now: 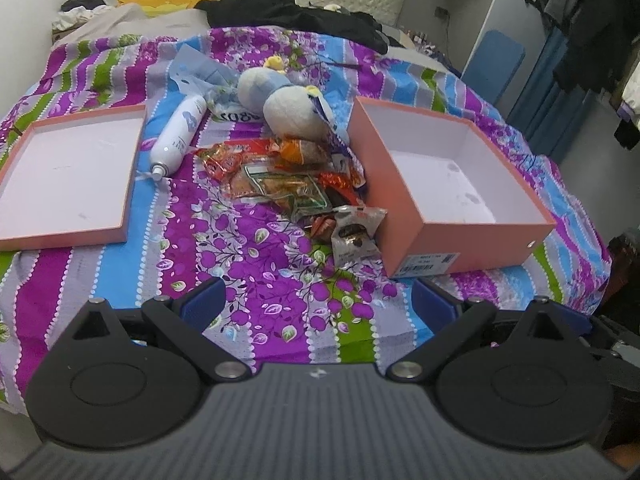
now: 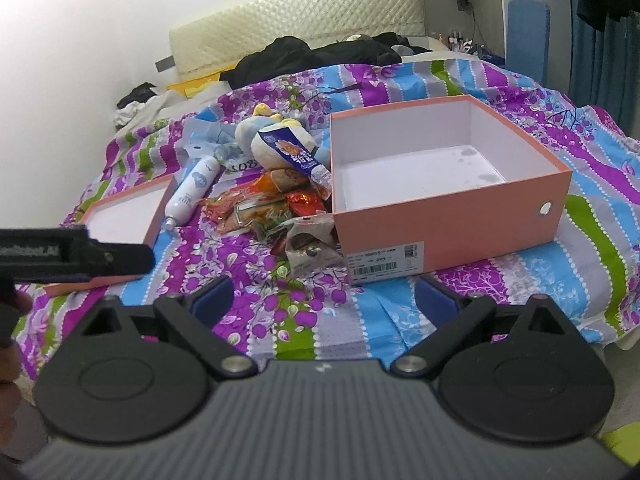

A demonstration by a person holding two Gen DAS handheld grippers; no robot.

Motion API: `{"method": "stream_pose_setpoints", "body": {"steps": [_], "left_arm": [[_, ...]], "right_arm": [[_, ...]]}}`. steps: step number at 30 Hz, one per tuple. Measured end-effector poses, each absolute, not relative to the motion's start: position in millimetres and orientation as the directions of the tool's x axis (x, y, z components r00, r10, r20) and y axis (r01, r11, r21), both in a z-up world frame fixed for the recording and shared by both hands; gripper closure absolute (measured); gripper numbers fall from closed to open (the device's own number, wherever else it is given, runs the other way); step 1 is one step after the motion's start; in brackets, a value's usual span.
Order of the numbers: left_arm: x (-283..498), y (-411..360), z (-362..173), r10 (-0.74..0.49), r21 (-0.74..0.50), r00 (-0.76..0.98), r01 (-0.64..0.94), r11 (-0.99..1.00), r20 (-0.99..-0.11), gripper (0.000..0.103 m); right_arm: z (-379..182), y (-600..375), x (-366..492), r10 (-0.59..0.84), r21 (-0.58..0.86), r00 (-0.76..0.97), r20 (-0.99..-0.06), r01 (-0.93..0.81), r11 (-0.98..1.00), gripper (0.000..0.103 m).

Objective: Organize snacks
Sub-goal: 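Grasp the green-label clear snack bag with left gripper while right grasps black-label packet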

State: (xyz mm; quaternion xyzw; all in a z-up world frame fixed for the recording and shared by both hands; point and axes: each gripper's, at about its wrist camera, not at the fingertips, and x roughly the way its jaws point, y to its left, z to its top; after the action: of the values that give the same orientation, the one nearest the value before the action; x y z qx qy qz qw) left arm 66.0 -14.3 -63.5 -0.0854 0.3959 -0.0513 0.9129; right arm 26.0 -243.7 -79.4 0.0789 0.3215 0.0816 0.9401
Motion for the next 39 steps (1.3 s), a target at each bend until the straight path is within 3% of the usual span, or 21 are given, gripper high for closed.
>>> {"method": "stream_pose_setpoints", "body": {"steps": [4,8,10,26,31,39], "left_arm": [[77,-12,-78,-0.166,-0.195,0.67,0.032,0.98,-0.724,0.002],[87,-10,-91,-0.162,-0.189,0.673,0.033,0.981,-0.722,0.002],[93,-7,-97,-0.148,-0.188,0.674,0.014,0.982,-0.724,0.002],[163,35,-147,-0.232,-0.34,0.662,-0.036,0.94,-0.712,0.004],[192,44,-165,-0.314,-0.452,0.646,-0.054,0.89,-0.695,0.007],[251,51,-198,-0.346,-0.495,0.619,-0.08,0.866,-0.705,0.016]], "right_arm": [[-91,-238,26,0.184,0.184,0.795,-0.578,-0.093,0.979,0.009],[-102,-230,30,0.165,0.141,0.802,-0.574,-0.101,0.985,0.023],[-106,-227,33,0.165,0.133,0.807,-0.566,-0.108,0.985,0.025],[-136,-172,63,0.168,-0.033,0.876,-0.453,-0.205,0.978,0.029],[-149,-153,83,0.171,-0.076,0.877,-0.45,-0.228,0.971,0.031],[-181,-125,119,0.115,-0.213,0.865,-0.488,-0.245,0.946,0.037]]}}
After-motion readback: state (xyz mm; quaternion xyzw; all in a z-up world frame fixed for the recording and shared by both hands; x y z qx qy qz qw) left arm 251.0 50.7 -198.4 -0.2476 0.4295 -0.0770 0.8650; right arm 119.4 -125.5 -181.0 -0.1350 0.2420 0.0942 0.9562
